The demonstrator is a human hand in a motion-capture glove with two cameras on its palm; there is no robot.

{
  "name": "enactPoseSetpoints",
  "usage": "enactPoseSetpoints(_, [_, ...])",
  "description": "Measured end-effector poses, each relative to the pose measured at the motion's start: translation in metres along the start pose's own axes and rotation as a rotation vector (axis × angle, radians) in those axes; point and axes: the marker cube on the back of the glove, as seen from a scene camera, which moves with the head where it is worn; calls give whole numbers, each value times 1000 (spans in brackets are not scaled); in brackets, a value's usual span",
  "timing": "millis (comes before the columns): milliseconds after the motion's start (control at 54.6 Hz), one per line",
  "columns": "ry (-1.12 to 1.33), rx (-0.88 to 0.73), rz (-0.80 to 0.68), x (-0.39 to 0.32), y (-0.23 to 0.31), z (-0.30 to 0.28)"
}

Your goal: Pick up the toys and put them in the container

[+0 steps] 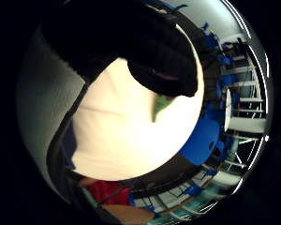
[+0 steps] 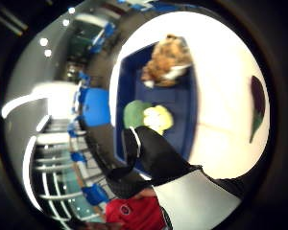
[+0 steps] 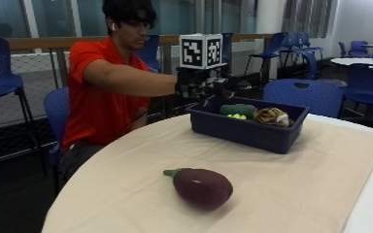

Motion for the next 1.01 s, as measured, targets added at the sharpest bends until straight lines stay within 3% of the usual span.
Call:
enactPoseSetpoints(110, [115,-20,91,57,-1,11])
enactPoseSetpoints(311, [46,-53,239,148,-7,45])
enactPoseSetpoints(823, [7,-185,304,194,-70,126])
enactPoseSetpoints(1006, [37,-147,343,208,-73,137])
